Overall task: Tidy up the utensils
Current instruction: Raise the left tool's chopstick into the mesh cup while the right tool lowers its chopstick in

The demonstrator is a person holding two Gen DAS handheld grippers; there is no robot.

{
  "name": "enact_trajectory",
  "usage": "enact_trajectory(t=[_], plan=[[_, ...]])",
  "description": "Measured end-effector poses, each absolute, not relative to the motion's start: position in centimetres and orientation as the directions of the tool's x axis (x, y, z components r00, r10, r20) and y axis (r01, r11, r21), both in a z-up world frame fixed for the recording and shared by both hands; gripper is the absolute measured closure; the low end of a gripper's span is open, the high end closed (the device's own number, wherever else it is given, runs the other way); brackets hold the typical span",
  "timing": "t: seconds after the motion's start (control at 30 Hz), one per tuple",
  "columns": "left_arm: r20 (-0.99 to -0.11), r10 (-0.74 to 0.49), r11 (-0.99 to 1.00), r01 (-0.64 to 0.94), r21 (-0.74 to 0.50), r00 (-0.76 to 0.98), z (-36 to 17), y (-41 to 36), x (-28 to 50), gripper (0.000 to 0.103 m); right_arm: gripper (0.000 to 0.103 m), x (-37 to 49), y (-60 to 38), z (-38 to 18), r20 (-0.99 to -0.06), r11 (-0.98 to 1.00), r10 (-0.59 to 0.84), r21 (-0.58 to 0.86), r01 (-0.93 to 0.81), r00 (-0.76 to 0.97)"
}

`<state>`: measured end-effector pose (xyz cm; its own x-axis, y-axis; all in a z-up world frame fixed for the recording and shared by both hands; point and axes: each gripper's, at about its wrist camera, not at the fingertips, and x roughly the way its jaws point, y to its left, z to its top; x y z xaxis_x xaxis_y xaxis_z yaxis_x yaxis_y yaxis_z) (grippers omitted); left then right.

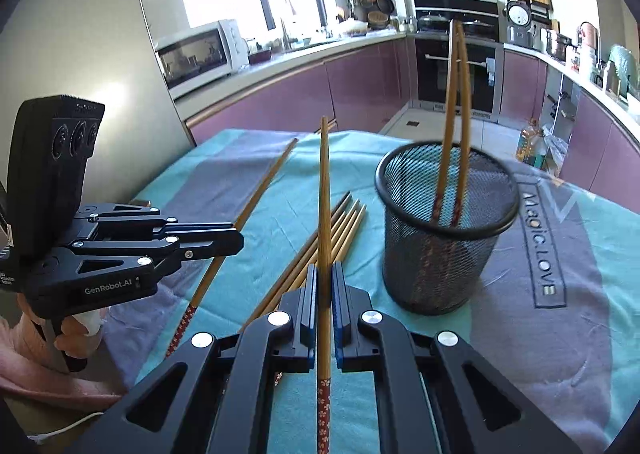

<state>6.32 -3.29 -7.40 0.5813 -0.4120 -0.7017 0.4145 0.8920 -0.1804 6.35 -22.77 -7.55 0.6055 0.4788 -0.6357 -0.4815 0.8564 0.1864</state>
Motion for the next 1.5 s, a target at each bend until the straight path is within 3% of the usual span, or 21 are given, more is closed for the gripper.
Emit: enact_trajectory(t=[1.0, 1.37, 1.5], plan=[[-0.435, -0.619, 0.784, 0.544, -0.298, 0.654, 4.5, -3.5, 6.5, 0.096, 0.097, 6.9, -28.8, 0.6, -0.429, 0.873, 0.487, 0.212, -0.439, 0.761], [-0.353, -0.635, 0.773, 0.569, -0.281, 0.687, 8.4, -6.3, 8.7, 0.096, 0.097, 8.7, -29.6, 3.4, -0.383, 0.882, 0.471, 0.196, -0.428, 0.795], [-0.367, -0.618, 0.786, 0.560, -0.262, 0.695, 8.5, -7.5, 10.0, 0.096, 0.097, 9.8, -29.7, 3.3, -0.389, 0.886, 0.463, 0.198, -0.418, 0.797]])
